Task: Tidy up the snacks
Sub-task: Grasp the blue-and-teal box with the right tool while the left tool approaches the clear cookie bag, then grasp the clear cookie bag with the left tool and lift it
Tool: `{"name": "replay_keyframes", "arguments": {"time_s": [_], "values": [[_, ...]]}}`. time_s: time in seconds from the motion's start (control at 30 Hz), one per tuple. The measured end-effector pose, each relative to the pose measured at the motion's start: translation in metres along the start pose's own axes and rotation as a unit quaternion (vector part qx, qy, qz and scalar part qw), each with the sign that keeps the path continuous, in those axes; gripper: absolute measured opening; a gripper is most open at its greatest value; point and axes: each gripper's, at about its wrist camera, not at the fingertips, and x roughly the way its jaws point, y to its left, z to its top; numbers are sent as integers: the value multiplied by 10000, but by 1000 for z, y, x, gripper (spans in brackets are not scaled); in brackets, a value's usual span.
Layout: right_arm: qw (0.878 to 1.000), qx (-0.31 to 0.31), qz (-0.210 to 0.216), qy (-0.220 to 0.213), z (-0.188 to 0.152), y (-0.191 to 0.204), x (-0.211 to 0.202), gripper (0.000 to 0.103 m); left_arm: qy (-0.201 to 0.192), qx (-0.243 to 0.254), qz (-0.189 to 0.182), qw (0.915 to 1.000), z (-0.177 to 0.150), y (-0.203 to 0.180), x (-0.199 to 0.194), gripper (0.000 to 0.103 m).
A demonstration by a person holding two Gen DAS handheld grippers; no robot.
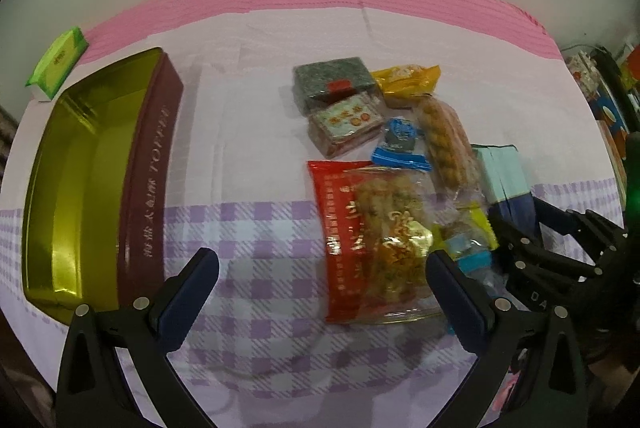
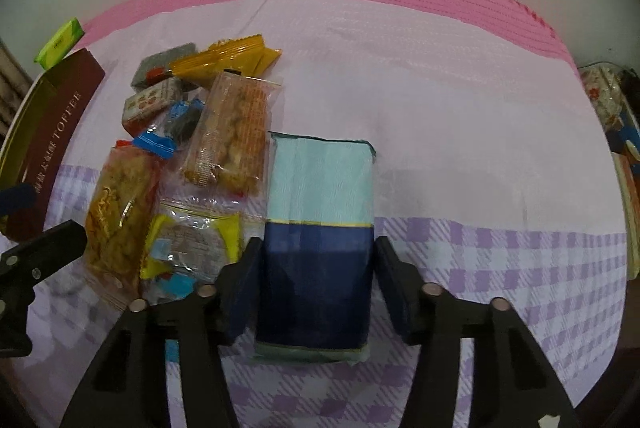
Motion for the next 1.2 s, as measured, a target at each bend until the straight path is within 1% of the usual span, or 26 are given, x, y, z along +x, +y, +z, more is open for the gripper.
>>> {"name": "replay_keyframes", "arguments": {"time_s": [0.07,0.27,0.37,0.4,0.53,0.6,0.7,0.73,0.83,0.9,0.93,0.97,1.2], "values": [[9999,91,47,-20,-2,-6,-1,49,8,55,11,10000,1,-5,0,103],[9990,401,-178,63,-12,-27,-7,48,144,105,2,9998,7,-16,7,101],[9982,586,-126,56,-14,-35,-8,48,195,55,-38,9998,12,-23,13,98],[9980,617,-105,47,-14,-37,-8,48,208,43,-19,9998,13,-25,15,95],[9986,457,-261,-2,-11,-38,-7,49,260,-37,19,9997,19,-28,25,90],[9985,480,-251,-3,-7,-36,-5,49,281,-81,-42,9996,22,-27,28,83],[9984,503,-241,20,-6,-37,-5,49,380,-144,-88,9991,24,-26,35,76],[9984,513,-241,31,-6,-36,-5,49,408,-128,-114,9990,24,-26,38,75],[9984,516,-241,46,-6,-36,-5,50,477,-89,-134,9987,24,-26,44,67],[9985,497,-227,55,-6,-36,-5,50,561,-96,-188,9982,23,-24,49,59],[9985,488,-222,56,-6,-36,-5,50,524,-97,-174,9984,21,-23,48,57],[9986,480,-212,54,-6,-36,-4,50,509,-79,-171,9985,22,-23,48,52],[9986,476,-200,82,-7,-35,-4,52,537,-70,-369,9979,22,-13,43,45]]}}
